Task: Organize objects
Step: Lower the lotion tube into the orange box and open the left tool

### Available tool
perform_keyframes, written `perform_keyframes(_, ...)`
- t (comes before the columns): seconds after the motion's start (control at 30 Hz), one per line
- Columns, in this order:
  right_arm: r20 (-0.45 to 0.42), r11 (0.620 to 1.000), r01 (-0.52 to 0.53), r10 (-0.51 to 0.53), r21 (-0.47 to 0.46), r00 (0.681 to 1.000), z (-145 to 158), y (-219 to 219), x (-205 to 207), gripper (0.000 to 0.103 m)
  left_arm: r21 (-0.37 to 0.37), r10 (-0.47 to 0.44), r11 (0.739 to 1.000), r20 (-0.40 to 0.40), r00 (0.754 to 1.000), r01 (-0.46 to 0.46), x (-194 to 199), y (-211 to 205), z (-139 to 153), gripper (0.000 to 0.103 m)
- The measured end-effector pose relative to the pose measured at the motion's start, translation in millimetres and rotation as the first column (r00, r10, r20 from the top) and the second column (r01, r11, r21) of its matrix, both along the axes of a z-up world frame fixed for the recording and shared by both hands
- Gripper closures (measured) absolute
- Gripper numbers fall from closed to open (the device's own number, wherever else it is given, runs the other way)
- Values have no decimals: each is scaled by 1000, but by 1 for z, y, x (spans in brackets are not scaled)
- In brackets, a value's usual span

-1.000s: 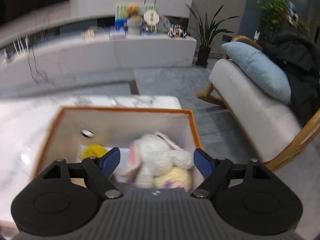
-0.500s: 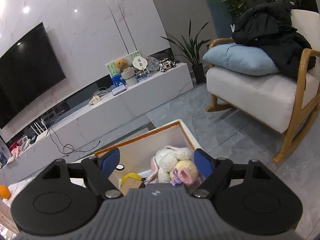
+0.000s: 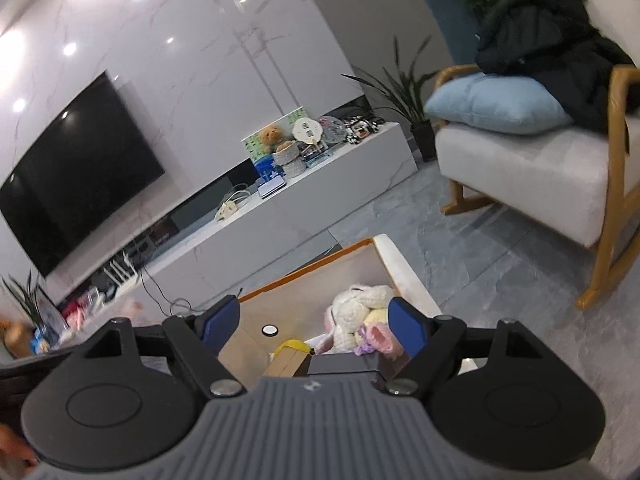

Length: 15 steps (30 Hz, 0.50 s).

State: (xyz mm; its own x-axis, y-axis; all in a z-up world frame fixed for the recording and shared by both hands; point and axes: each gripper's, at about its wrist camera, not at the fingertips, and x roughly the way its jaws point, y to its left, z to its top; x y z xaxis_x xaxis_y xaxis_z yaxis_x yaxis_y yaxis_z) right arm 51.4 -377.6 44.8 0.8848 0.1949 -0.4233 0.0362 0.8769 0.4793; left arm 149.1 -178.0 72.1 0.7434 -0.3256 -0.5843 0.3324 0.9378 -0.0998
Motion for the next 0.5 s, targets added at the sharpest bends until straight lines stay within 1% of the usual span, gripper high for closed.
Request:
perform_keyframes(0.17, 0, 999, 25, -25, 45, 1000, -3, -19, -6, 21, 61, 25, 998, -26, 999, -23, 14, -22, -24, 88)
perform_keyframes(0.23, 6, 997, 26, -27, 73, 1000, -4, -25, -9, 21, 105, 39, 994, -44, 998, -34, 17, -30, -33, 87)
perform_keyframes(0.3, 7, 996, 25, -25, 85, 1000, -4, -29, -11, 21, 163, 62, 985, -39, 997, -55, 17, -35, -42, 87)
perform_keyframes(0.37, 5, 996, 26, -26, 88, 1000, -4, -29, -11, 21, 205, 84, 976, -28, 996, -77, 14, -36, -48, 86)
perform_keyframes(0.43, 1, 995, 18, -18, 94, 1000, -5, -29, -11, 21, 230, 115, 967, -33, 993, -105, 15, -36, -54, 83)
perform_keyframes(0.47, -1, 996, 12, -12, 93, 1000, -4, -27, -11, 21, 243, 125, 963, -20, 992, -116, 15, -38, -54, 83)
perform_keyframes(0.5, -3, 996, 7, -7, 89, 1000, -4, -28, -10, 21, 264, 136, 955, -3, 991, -131, 14, -38, -55, 79)
